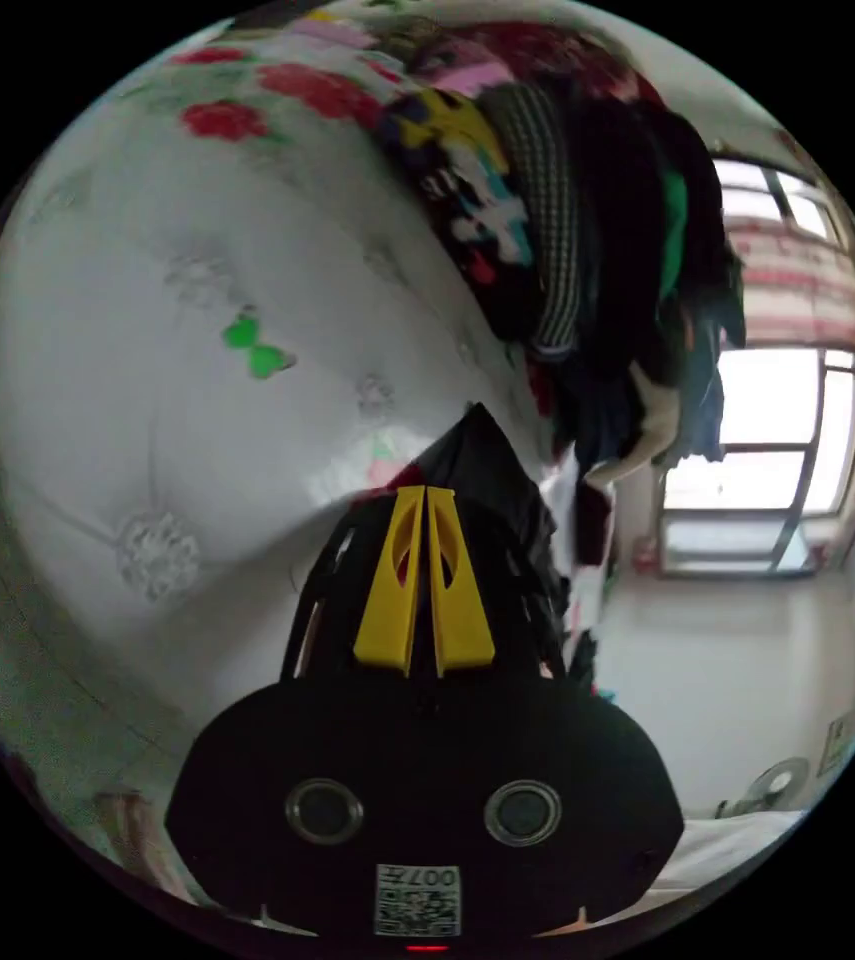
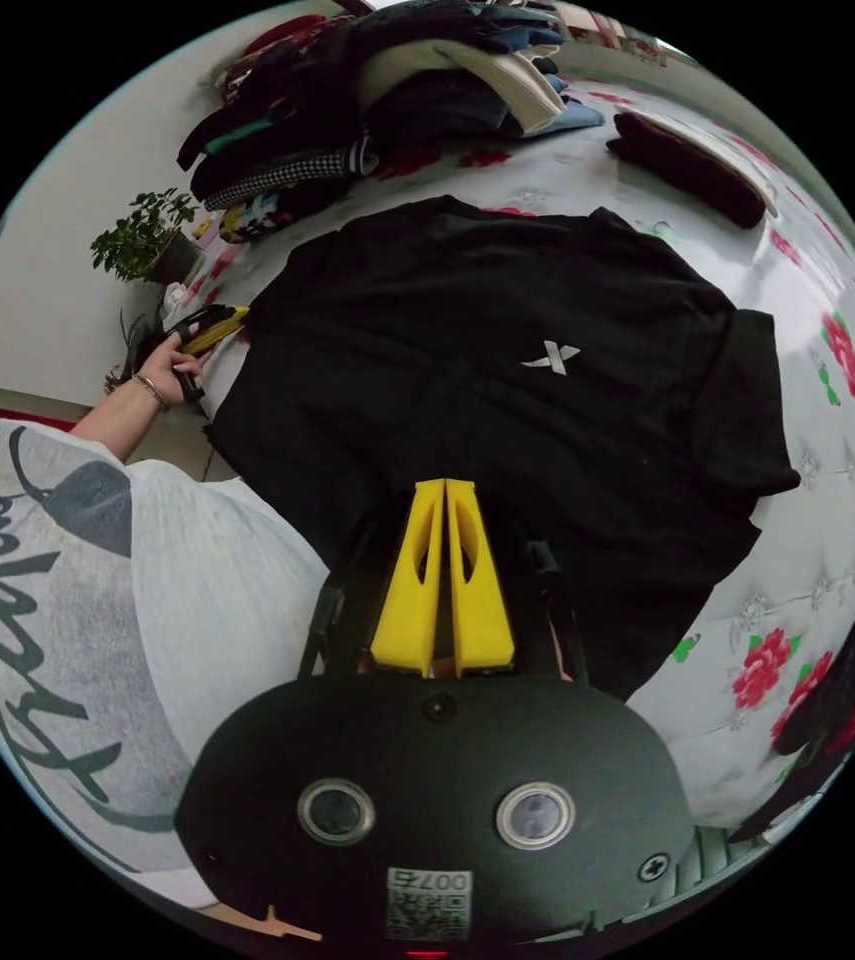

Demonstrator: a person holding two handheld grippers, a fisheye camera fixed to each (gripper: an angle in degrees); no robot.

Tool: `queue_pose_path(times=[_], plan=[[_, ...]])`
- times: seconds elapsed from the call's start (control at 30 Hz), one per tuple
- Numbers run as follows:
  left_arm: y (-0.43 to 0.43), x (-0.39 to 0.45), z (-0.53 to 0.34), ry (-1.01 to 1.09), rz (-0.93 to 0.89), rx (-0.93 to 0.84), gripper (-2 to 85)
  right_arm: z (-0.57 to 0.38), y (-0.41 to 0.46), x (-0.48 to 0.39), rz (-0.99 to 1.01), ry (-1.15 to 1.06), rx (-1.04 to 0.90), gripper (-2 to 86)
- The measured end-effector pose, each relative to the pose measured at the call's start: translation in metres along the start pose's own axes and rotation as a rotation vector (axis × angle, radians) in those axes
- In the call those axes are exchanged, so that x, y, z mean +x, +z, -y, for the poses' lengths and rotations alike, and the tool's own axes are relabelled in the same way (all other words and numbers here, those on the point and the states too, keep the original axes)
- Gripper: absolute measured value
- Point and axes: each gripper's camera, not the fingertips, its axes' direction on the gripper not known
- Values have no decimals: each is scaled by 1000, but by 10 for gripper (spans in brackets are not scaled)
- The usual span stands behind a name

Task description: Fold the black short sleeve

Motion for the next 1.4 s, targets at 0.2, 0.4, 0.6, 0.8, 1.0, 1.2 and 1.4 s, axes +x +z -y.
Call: queue_pose_path(times=[0.2,0.4,0.6,0.8,1.0,1.2,1.4], plan=[[-16,-46,-19,-116,-168,53,-10,5,-1,6,41,13,-11,-3],[-3,58,-44,432,-140,-43,-10,6,-17,20,94,68,28,-3],[100,145,-178,1129,102,-493,-10,0,-26,38,162,145,62,1],[152,122,-263,1235,193,-606,-10,12,-38,45,237,159,111,16],[163,99,-290,1216,177,-633,-9,81,-45,32,264,25,110,42],[189,72,-311,1190,288,-650,-5,114,-48,41,260,78,156,49],[205,69,-323,1174,271,-673,6,51,-104,141,93,507,379,58]])
